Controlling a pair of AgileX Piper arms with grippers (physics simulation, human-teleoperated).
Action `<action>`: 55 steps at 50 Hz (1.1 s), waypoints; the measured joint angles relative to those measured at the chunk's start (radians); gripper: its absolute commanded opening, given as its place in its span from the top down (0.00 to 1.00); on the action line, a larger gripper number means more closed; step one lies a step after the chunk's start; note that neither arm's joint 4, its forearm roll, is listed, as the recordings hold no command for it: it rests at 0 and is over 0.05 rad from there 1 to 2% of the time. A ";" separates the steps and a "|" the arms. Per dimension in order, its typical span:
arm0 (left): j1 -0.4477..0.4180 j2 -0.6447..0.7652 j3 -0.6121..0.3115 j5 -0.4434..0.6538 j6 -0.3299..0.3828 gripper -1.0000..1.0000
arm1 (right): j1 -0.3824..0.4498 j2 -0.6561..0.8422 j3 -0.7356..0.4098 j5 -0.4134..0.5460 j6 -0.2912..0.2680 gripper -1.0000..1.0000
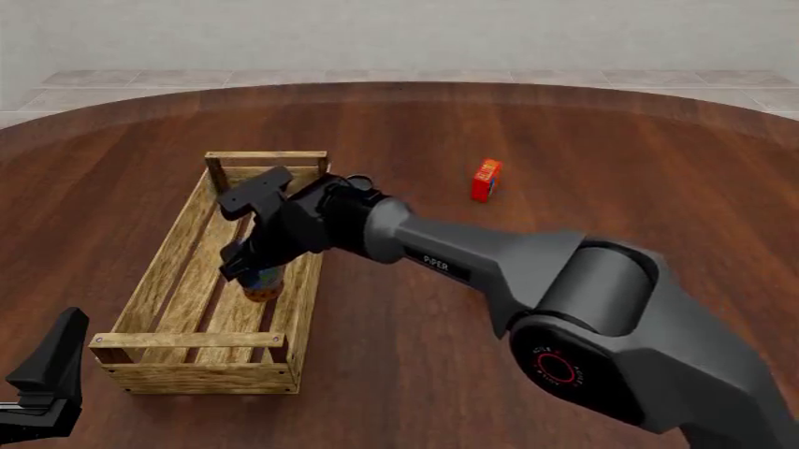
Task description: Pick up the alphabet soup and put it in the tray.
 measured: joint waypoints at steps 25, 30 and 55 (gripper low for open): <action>0.000 0.000 0.000 0.000 0.000 0.00 | 0.001 -0.057 0.037 -0.007 0.005 0.00; 0.000 0.000 0.000 0.000 0.000 0.00 | 0.004 -0.080 0.057 -0.013 0.007 0.00; 0.000 0.000 0.000 0.000 0.000 0.00 | 0.017 -0.232 0.190 -0.037 0.004 0.00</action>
